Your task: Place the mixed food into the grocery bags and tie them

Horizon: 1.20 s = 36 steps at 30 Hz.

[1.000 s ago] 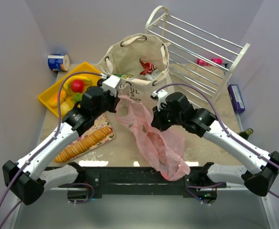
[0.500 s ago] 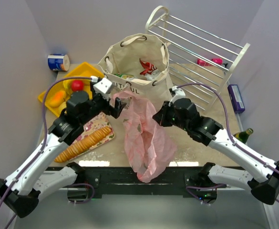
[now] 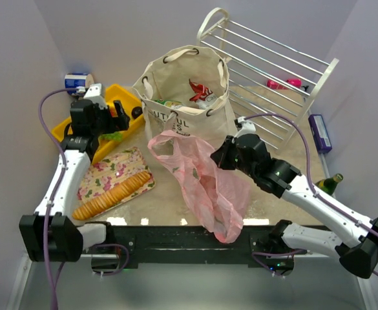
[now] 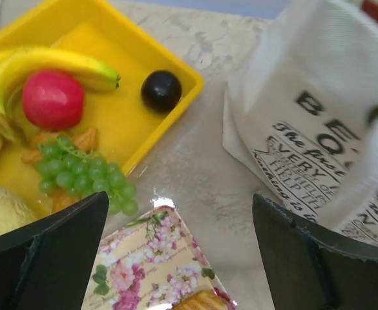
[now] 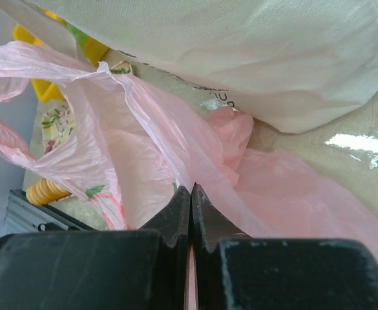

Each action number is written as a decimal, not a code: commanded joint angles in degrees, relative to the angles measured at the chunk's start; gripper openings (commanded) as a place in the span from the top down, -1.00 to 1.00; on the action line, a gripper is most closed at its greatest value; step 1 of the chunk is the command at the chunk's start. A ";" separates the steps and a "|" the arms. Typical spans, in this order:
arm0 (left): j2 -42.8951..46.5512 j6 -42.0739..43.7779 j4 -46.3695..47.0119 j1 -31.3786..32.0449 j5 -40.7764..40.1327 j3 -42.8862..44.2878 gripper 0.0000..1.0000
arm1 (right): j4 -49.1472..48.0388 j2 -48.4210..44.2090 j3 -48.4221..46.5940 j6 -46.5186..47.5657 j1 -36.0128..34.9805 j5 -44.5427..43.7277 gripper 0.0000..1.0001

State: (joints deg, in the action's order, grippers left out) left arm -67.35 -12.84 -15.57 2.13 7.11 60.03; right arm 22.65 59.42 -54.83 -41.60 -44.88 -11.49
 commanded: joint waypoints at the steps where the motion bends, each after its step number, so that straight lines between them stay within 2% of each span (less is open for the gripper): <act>1: -6.20 -6.76 2.55 -6.60 3.25 0.35 -0.90 | -2.53 -1.85 -0.19 -0.85 0.15 -1.17 1.00; 6: -14.63 -7.37 4.32 -10.12 4.05 0.61 -0.84 | -3.06 -2.02 0.16 -1.37 0.15 0.06 1.00; 12: -19.21 -6.85 3.53 -11.88 0.98 0.35 -0.86 | -3.41 -1.85 0.25 -1.55 0.15 0.76 1.00; 17: -22.56 -7.20 4.06 -12.68 2.11 1.67 -0.86 | -4.55 -1.41 0.07 -1.55 0.23 1.82 1.00; 22: -27.47 -6.58 3.27 -12.85 2.20 5.44 -0.72 | -5.34 -0.53 -0.28 -1.55 0.23 2.87 1.00; 28: -32.40 -7.11 3.97 -13.29 1.85 8.35 -0.68 | -5.78 -0.62 -0.28 -1.46 0.23 3.05 1.00; 31: -34.77 -7.11 3.97 -13.21 2.64 9.32 -0.53 | -5.87 -0.01 -0.54 -1.37 0.15 3.31 1.00; 32: -35.30 -7.11 4.06 -13.21 2.73 9.14 -0.40 | -5.95 0.26 -0.72 -1.37 0.15 3.31 1.00; 36: -35.83 -7.02 4.76 -13.21 3.34 8.09 -0.09 | -6.39 0.70 -0.54 -1.55 0.15 3.75 1.00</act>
State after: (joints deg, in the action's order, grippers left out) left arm -102.02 -20.14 -11.92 -10.55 9.63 67.48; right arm 18.96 59.61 -54.83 -42.48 -44.88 -7.97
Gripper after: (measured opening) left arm 0.592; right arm 0.009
